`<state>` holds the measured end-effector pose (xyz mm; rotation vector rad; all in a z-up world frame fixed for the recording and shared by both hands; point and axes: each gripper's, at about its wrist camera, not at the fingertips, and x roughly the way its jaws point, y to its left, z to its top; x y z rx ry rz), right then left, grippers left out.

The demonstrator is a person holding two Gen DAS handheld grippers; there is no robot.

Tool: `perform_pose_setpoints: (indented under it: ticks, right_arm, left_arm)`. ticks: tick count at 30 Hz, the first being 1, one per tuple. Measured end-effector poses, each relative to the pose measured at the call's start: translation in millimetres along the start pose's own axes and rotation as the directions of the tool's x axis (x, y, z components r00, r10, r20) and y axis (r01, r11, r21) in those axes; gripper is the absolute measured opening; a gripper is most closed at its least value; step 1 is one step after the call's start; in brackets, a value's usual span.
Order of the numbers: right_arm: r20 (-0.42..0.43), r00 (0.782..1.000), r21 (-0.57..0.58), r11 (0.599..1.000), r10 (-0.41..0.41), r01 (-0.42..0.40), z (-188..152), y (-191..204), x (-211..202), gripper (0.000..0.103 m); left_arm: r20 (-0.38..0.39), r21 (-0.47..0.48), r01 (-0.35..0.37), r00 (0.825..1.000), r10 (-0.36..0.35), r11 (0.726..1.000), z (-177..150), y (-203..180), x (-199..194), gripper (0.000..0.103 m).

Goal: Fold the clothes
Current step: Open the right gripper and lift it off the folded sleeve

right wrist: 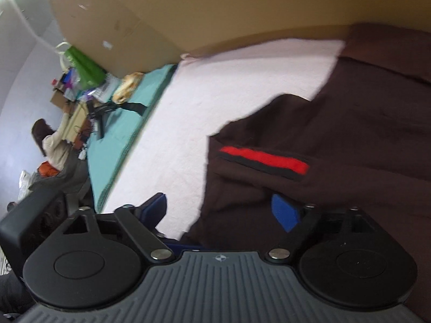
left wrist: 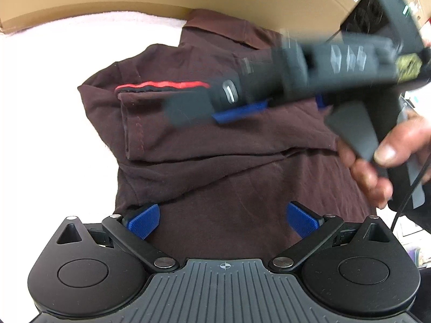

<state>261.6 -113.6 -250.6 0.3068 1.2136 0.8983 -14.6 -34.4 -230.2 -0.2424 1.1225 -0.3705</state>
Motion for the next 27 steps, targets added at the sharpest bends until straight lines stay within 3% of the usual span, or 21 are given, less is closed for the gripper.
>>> perform_pose_setpoints:
  ticks: [4, 7, 11, 16, 18, 21, 23, 25, 27]
  right_arm:
    - [-0.017, 0.996, 0.08, 0.993, 0.091, -0.09, -17.6, -14.9, -7.5, 0.094]
    - [0.049, 0.987, 0.175, 0.972, 0.151, -0.158, -24.0, -21.8, -21.3, 0.094]
    - [0.115, 0.981, 0.159, 0.972, 0.155, -0.173, -12.4, -10.2, -24.0, 0.097]
    - [0.09, 0.976, 0.165, 0.963, 0.201, -0.213, 10.2, -4.7, 12.1, 0.097]
    - [0.033, 0.968, 0.211, 0.945, 0.25, -0.252, 12.0, -6.3, 32.0, 0.099]
    - [-0.07, 0.932, 0.244, 0.912, 0.355, -0.329, 9.7, 0.8, 50.3, 0.101]
    - [-0.037, 0.917, 0.269, 0.888, 0.397, -0.373, 12.9, 1.6, 45.7, 0.101]
    - [0.033, 0.918, 0.287, 0.876, 0.395, -0.387, 20.1, -4.7, 38.0, 0.101]
    - [0.053, 0.941, 0.308, 0.891, 0.334, -0.334, 26.9, -12.5, 39.4, 0.102]
  left_arm:
    - [-0.003, 0.004, 0.007, 1.0, -0.007, 1.0, 2.7, 4.3, -6.3, 0.103]
    - [-0.003, 0.015, -0.005, 1.0, 0.005, 1.0, 1.5, 5.6, -12.5, 0.103]
    - [-0.027, 0.016, -0.014, 1.0, 0.014, 1.0, -0.3, 4.8, -9.0, 0.103]
    - [-0.032, 0.015, -0.01, 0.999, 0.011, 1.0, -4.9, 5.5, -14.0, 0.103]
    - [-0.032, 0.014, -0.009, 0.999, 0.009, 1.0, -7.0, 6.1, -16.7, 0.103]
    - [-0.033, 0.013, -0.007, 0.999, 0.007, 1.0, -10.2, 6.9, -20.7, 0.103]
    - [-0.033, 0.012, -0.005, 0.999, 0.006, 1.0, -12.3, 7.4, -23.4, 0.103]
    - [-0.034, 0.012, -0.004, 0.999, 0.004, 1.0, -14.5, 8.0, -26.1, 0.103]
    - [-0.034, 0.011, -0.002, 0.999, 0.003, 1.0, -16.6, 8.5, -28.7, 0.103]
